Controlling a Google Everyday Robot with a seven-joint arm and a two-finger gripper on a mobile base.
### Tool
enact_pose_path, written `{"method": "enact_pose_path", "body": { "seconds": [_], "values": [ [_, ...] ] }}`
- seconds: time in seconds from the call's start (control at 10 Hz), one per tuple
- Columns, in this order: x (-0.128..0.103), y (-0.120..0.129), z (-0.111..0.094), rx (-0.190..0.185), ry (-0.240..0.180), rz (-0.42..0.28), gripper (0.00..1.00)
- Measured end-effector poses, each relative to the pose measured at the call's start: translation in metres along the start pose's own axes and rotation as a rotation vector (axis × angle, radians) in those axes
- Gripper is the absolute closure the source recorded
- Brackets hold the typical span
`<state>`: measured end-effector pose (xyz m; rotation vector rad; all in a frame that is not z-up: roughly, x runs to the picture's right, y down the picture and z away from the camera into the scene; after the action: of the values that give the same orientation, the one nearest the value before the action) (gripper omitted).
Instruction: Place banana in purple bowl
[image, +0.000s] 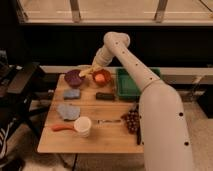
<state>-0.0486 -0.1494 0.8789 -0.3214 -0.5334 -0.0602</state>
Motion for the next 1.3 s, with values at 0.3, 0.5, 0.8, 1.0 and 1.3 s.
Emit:
{"method": "enact_pose_path", "body": {
  "seconds": [0.3,0.5,0.8,1.0,1.3],
  "values": [
    [-0.002,-0.008,0.000,0.015,-0.006,-0.006,1.00],
    [0.000,-0.007,0.000,0.015,-0.002,-0.007,1.00],
    [-0.011,-0.017,0.014,0.041,0.012,-0.076,1.00],
    [-0.036,-0.029,0.041,0.058,0.020,-0.156,1.00],
    [-0.035,-0.039,0.067,0.078,0.056,-0.212,1.00]
  ]
}}
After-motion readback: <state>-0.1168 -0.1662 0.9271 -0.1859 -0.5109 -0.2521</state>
